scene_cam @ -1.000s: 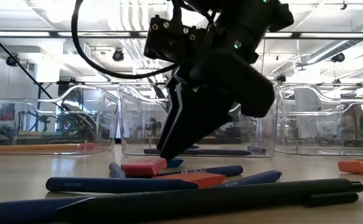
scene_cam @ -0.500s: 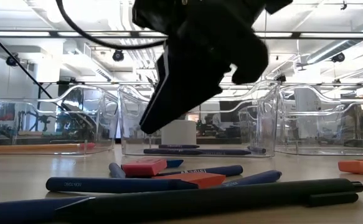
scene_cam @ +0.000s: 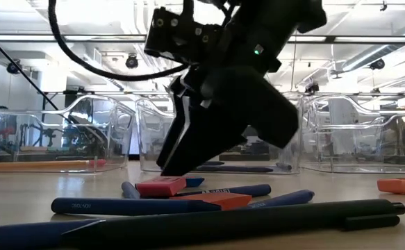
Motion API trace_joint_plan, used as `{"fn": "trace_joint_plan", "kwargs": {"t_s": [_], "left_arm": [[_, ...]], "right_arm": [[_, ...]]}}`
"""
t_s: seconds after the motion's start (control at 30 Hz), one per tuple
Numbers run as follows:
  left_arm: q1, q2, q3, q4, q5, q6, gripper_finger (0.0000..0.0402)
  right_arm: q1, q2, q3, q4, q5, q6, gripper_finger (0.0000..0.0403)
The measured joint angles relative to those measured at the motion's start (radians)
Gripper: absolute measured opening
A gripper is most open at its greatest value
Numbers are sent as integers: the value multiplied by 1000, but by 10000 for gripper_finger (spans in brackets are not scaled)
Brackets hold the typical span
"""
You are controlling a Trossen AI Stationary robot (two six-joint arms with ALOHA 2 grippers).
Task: Sort crayons/erasers/pens/pencils in bins
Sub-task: Put the blue eraser into the middle right transparent bin
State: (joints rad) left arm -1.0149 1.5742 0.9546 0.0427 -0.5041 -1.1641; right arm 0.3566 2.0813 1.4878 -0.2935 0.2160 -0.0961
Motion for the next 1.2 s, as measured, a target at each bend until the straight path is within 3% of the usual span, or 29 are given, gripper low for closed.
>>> {"fn": "trace_joint_plan", "kwargs": {"t_s": [0.53, 0.83, 1.03, 1.2], "left_arm": [[0, 0, 0, 0, 6, -2, 25], [0, 0, -1, 0, 5, -1, 25], [-1, 0, -1, 0, 6, 19, 25], [-2, 0, -1, 0, 10, 23, 25]], "right_arm": [[2, -40, -5, -22, -25, 64, 155], [6, -62, 21, -16, -11, 489, 155], [7, -33, 20, -21, 61, 580, 155], [-4, -14, 20, -48, 72, 546, 155]]}}
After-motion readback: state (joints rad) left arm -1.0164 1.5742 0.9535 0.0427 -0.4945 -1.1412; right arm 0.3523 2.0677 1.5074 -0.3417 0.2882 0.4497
